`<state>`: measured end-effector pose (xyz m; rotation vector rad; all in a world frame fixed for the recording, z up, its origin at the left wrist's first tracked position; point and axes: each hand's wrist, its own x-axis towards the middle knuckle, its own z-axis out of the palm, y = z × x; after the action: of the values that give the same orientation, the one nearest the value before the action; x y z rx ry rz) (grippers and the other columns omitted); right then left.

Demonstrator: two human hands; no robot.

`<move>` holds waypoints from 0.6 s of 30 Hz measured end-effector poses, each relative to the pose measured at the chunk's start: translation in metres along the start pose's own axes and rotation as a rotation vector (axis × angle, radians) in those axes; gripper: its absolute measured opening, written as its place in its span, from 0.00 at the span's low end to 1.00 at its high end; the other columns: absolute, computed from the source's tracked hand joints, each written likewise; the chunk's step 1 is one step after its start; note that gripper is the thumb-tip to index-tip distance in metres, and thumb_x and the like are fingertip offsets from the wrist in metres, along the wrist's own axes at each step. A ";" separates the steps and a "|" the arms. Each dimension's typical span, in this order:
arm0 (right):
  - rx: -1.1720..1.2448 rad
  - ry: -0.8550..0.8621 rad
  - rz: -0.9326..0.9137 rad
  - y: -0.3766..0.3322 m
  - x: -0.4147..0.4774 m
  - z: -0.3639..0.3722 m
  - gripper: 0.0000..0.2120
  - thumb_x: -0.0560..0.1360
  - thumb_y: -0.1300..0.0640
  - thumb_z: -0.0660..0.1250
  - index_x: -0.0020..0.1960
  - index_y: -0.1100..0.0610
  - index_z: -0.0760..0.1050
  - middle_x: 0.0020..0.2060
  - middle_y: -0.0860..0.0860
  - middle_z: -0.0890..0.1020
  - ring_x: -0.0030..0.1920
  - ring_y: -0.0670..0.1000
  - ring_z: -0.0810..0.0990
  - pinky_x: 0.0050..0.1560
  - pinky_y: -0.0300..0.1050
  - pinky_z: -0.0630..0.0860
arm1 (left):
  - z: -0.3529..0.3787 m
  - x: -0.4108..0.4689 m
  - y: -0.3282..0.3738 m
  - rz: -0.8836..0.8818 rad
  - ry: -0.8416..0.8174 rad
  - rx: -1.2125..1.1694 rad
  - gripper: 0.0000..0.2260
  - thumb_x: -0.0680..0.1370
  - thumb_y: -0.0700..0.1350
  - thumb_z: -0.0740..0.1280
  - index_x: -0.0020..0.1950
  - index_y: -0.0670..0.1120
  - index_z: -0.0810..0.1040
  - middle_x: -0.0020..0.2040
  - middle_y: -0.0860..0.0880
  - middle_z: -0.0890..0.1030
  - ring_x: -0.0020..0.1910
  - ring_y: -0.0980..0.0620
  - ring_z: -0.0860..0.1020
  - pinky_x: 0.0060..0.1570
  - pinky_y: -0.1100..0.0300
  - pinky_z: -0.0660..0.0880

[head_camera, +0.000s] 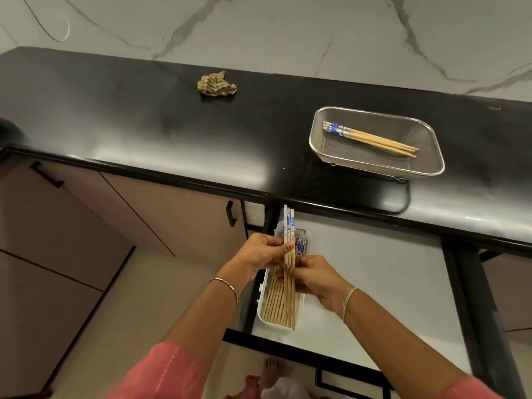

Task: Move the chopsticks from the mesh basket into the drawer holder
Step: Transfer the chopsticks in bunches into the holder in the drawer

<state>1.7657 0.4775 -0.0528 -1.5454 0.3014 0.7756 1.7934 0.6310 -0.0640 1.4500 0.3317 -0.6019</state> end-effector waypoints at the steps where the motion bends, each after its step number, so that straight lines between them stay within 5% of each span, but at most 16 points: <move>1: 0.007 0.018 0.024 0.004 0.005 0.001 0.05 0.77 0.63 0.65 0.48 0.60 0.79 0.48 0.60 0.85 0.47 0.55 0.85 0.46 0.46 0.82 | -0.002 0.003 -0.006 0.010 0.040 0.085 0.13 0.73 0.41 0.73 0.56 0.39 0.81 0.50 0.42 0.85 0.48 0.50 0.84 0.49 0.59 0.81; 4: 0.026 0.098 0.087 0.018 0.021 0.006 0.05 0.77 0.67 0.64 0.50 0.61 0.78 0.50 0.63 0.84 0.48 0.59 0.85 0.41 0.45 0.83 | -0.008 0.008 -0.027 0.061 0.175 0.404 0.17 0.72 0.42 0.75 0.60 0.42 0.79 0.54 0.46 0.84 0.52 0.54 0.82 0.55 0.58 0.79; 8: -0.055 0.192 0.115 0.038 0.045 0.012 0.05 0.76 0.67 0.65 0.46 0.60 0.78 0.49 0.64 0.83 0.50 0.62 0.84 0.50 0.56 0.82 | -0.014 -0.008 -0.048 0.195 0.131 0.813 0.24 0.74 0.42 0.71 0.70 0.48 0.72 0.66 0.49 0.77 0.66 0.51 0.74 0.65 0.56 0.72; 11: -0.155 0.252 0.137 0.047 0.065 0.016 0.06 0.73 0.65 0.66 0.41 0.56 0.80 0.46 0.62 0.84 0.47 0.62 0.84 0.49 0.61 0.82 | -0.015 -0.018 -0.066 0.242 -0.093 1.134 0.42 0.71 0.53 0.70 0.79 0.46 0.51 0.79 0.48 0.55 0.78 0.48 0.48 0.75 0.51 0.48; 14: -0.273 0.285 0.136 0.054 0.087 0.019 0.06 0.72 0.61 0.66 0.45 0.60 0.81 0.44 0.61 0.84 0.45 0.60 0.84 0.46 0.59 0.83 | -0.009 -0.020 -0.079 0.201 -0.161 1.458 0.54 0.69 0.61 0.69 0.78 0.42 0.36 0.79 0.45 0.36 0.77 0.46 0.33 0.75 0.46 0.35; 18: -0.388 0.311 0.143 0.059 0.103 0.026 0.10 0.71 0.64 0.63 0.50 0.62 0.79 0.45 0.60 0.83 0.47 0.61 0.82 0.49 0.59 0.82 | 0.000 -0.018 -0.089 0.222 -0.103 1.779 0.53 0.72 0.60 0.67 0.76 0.38 0.33 0.77 0.38 0.32 0.75 0.40 0.31 0.73 0.43 0.33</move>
<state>1.7974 0.5195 -0.1617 -2.0337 0.5181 0.7315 1.7279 0.6336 -0.1270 3.0437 -0.6768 -0.7891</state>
